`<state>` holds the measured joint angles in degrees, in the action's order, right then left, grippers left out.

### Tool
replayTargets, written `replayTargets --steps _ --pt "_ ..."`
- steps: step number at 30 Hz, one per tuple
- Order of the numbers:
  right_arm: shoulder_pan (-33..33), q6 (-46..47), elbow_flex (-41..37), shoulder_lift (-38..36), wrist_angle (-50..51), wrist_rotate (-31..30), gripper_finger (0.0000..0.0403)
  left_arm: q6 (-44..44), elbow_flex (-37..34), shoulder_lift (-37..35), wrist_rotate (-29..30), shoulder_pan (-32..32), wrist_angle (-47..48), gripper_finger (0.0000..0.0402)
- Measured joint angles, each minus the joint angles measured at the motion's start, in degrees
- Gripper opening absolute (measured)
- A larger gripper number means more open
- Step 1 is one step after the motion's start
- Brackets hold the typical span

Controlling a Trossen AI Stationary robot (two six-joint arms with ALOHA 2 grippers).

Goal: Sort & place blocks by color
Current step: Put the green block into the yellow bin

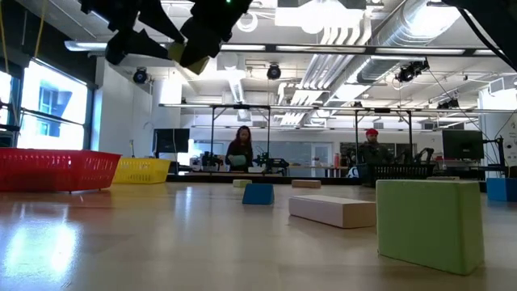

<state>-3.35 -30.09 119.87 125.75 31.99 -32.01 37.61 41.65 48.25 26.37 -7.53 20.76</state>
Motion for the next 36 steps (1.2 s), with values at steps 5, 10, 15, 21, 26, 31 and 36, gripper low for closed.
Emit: replayTargets --steps 5,10,15,21,26,31,36 --pt "-0.21 -2.28 0.00 0.00 -0.86 0.28 0.0034 -0.70 0.00 0.00 -2.24 -1.43 -0.82 0.0195" --pt "-0.28 -2.02 -0.02 0.00 -1.51 -1.04 0.0034 -1.27 0.07 0.24 -3.89 -2.52 -0.92 0.0195" --pt "-0.42 -2.04 -0.02 0.00 -1.69 -4.03 0.0034 -1.50 0.04 0.31 -7.40 -2.81 -0.31 0.0195" --pt "-0.35 -2.15 -0.02 0.00 -2.34 -4.31 0.0034 -1.84 0.04 0.31 -7.58 -3.15 0.22 0.0195" --pt "-0.39 -2.18 -0.02 0.00 -2.36 -4.46 0.0034 -2.83 0.04 0.31 -8.26 -4.29 -0.01 0.0195" --pt "-0.39 -2.10 -0.02 0.00 -2.29 -4.43 0.0034 -4.40 0.04 0.28 -9.13 -4.79 -0.17 0.0185" --pt "-0.45 -2.10 -0.02 0.00 -1.94 -3.78 0.0034 -6.34 0.02 0.28 -11.45 -4.85 -0.74 0.0144"
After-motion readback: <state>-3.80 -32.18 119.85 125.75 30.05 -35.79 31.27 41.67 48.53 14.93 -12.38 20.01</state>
